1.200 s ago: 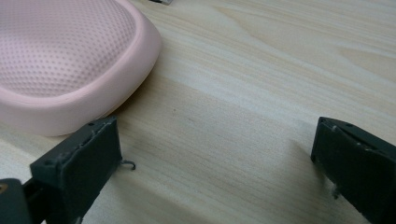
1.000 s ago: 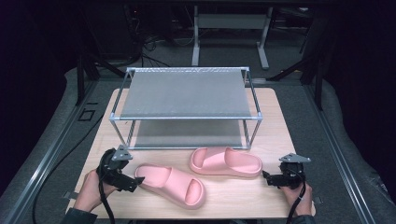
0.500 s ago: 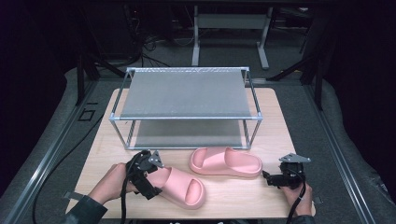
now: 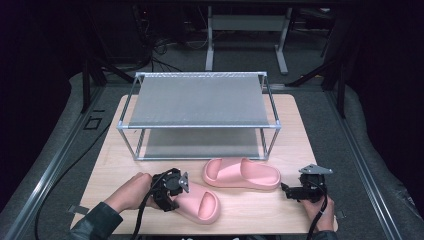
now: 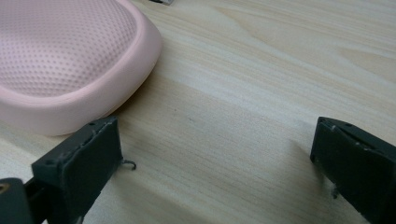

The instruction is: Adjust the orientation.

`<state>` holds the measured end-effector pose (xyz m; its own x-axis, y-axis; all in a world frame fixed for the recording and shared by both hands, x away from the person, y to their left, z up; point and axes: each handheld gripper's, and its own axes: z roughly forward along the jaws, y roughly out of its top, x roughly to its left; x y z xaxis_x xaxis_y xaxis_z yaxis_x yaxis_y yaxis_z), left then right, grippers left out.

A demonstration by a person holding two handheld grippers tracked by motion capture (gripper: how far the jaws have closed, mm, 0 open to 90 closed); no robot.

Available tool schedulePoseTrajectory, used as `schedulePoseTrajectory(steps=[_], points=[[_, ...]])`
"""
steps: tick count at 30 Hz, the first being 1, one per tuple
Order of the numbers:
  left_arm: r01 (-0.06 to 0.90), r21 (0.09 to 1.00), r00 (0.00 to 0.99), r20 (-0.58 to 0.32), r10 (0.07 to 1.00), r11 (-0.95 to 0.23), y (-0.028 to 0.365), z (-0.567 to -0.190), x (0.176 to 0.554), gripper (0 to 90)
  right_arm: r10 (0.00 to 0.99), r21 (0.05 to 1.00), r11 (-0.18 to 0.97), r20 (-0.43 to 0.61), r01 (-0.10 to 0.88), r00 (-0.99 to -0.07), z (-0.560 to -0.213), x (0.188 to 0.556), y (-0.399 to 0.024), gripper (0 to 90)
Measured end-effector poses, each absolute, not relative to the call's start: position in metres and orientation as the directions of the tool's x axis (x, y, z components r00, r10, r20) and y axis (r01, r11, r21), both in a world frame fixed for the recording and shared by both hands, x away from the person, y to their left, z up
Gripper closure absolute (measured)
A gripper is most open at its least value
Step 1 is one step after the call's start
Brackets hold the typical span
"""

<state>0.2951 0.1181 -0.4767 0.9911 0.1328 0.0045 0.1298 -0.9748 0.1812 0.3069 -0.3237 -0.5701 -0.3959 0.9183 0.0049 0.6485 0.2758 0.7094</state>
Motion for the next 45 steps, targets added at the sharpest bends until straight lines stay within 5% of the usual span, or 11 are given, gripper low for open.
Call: schedulePoseTrajectory(steps=[14,45], points=[[0.055,0.138,0.998,0.016,0.057,-0.989,0.119,-0.482,0.294,79.8,0.918,0.709,0.275,0.006,0.649,-0.396,-0.570,0.307,-0.324,1.5],[0.203,0.153,0.978,0.026,0.209,-0.967,0.163,-0.479,0.309,84.6,0.918,0.709,0.275,0.006,0.649,-0.396,-0.570,0.307,-0.324,1.5]])
